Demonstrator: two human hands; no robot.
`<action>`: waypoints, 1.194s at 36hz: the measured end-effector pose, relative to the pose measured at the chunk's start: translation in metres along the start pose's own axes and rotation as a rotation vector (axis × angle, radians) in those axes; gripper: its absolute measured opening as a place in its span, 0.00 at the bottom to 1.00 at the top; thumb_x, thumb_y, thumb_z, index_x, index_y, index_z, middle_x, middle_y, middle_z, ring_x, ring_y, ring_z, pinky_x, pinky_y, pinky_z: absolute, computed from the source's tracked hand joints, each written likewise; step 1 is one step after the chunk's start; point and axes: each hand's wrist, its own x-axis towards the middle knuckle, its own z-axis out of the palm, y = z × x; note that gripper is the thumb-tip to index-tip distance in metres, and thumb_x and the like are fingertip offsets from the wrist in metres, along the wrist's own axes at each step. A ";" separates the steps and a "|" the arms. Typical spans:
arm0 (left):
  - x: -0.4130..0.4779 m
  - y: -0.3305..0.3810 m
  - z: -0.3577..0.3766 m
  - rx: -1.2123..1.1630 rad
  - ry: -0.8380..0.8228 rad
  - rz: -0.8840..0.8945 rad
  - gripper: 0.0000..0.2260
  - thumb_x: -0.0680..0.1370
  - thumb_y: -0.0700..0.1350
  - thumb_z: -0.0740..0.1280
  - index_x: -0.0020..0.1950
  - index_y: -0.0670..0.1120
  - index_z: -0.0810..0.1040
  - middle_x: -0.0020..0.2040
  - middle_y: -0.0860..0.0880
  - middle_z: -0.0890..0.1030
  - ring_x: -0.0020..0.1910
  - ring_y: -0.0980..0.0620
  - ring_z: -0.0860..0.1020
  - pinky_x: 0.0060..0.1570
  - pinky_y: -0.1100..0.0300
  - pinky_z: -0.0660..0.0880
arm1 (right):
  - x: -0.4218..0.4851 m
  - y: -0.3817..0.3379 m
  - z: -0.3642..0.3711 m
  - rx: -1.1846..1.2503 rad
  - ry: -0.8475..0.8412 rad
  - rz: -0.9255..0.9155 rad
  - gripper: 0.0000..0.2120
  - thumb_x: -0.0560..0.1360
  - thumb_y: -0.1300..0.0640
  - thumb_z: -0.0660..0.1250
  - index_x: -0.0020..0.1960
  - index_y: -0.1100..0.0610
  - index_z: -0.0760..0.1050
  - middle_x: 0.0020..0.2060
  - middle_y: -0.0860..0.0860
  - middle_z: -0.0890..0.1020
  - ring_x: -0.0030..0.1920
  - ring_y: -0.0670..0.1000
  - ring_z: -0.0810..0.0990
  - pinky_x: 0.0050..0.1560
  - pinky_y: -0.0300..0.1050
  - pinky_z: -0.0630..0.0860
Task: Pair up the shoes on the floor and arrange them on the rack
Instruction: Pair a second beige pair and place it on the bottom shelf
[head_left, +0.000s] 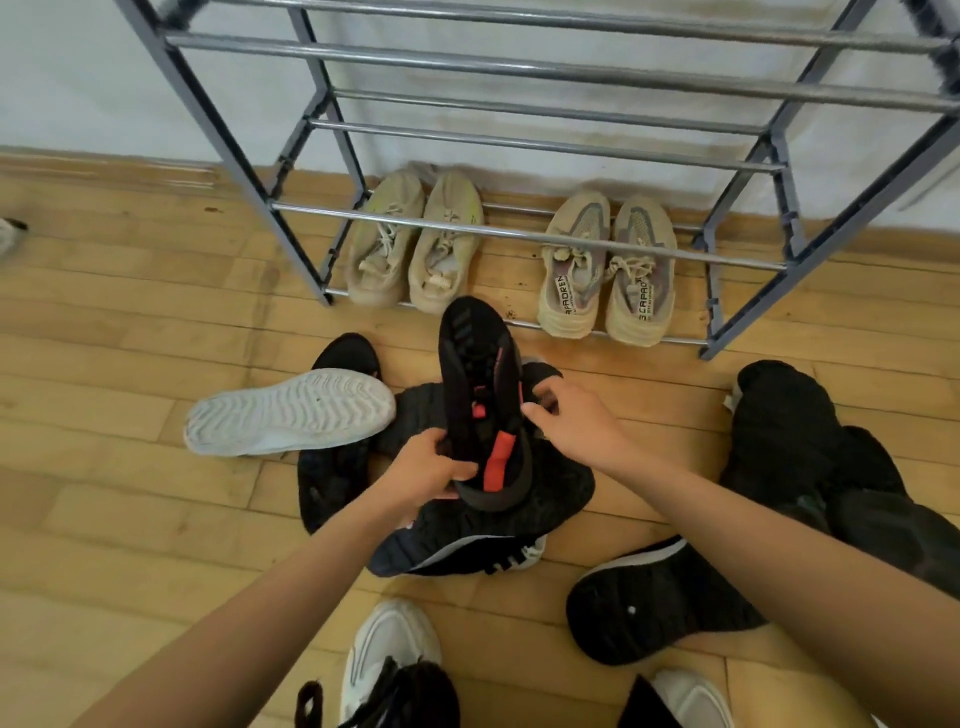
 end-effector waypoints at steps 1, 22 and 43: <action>-0.001 -0.002 0.000 -0.030 0.002 0.020 0.16 0.73 0.32 0.68 0.60 0.43 0.72 0.49 0.47 0.81 0.45 0.52 0.80 0.36 0.61 0.78 | 0.000 -0.004 0.001 0.030 -0.030 0.033 0.20 0.77 0.45 0.61 0.64 0.56 0.71 0.52 0.51 0.79 0.55 0.53 0.77 0.50 0.42 0.71; 0.017 -0.008 -0.078 1.059 0.514 0.283 0.35 0.72 0.48 0.72 0.73 0.45 0.59 0.73 0.40 0.59 0.73 0.40 0.55 0.72 0.46 0.55 | -0.008 0.000 -0.016 0.322 -0.048 0.244 0.25 0.73 0.60 0.65 0.68 0.54 0.64 0.51 0.52 0.77 0.55 0.55 0.77 0.58 0.58 0.75; -0.008 0.050 -0.124 0.924 0.823 0.769 0.15 0.80 0.50 0.59 0.64 0.47 0.73 0.52 0.45 0.80 0.47 0.44 0.77 0.39 0.55 0.69 | 0.004 -0.014 -0.019 0.230 0.011 0.235 0.15 0.72 0.58 0.66 0.56 0.63 0.73 0.54 0.61 0.78 0.52 0.58 0.77 0.55 0.55 0.74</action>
